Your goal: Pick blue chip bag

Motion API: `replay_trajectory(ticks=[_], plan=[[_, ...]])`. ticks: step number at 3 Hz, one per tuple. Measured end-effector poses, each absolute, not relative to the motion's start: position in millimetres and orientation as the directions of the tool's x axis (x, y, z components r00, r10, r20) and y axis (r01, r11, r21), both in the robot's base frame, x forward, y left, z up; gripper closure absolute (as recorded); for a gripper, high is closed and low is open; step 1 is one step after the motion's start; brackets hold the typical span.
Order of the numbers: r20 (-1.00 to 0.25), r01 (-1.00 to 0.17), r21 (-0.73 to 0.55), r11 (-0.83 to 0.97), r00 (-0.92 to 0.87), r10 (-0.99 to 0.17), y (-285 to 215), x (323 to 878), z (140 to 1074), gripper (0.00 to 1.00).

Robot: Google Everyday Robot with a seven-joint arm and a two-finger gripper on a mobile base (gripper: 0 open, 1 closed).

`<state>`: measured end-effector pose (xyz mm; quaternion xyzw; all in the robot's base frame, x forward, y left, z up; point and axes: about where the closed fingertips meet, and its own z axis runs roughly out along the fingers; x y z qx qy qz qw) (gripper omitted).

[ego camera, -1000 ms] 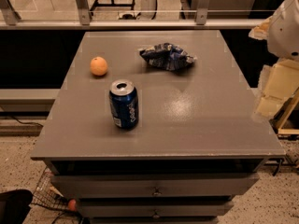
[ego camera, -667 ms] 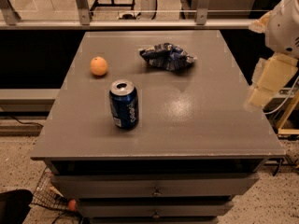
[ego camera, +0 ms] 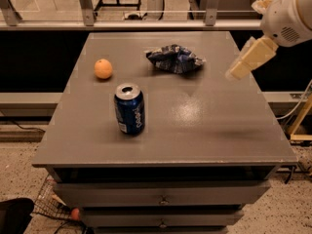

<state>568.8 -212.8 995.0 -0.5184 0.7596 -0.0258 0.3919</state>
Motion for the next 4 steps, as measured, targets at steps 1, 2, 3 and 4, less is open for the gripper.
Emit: replay_trajectory(ticks=[1, 2, 3, 4], plan=[[-0.685, -0.748, -0.389, 0.538, -0.156, -0.712, -207.6, 627.8, 987.4, 0.00], [-0.685, -0.749, -0.389, 0.537, -0.155, -0.712, -205.5, 629.3, 986.3, 0.00], [-0.685, -0.753, -0.384, 0.535, -0.157, -0.712, -185.2, 657.3, 970.1, 0.00], [-0.703, -0.760, -0.358, 0.542, -0.163, -0.693, -161.5, 696.6, 943.2, 0.00]])
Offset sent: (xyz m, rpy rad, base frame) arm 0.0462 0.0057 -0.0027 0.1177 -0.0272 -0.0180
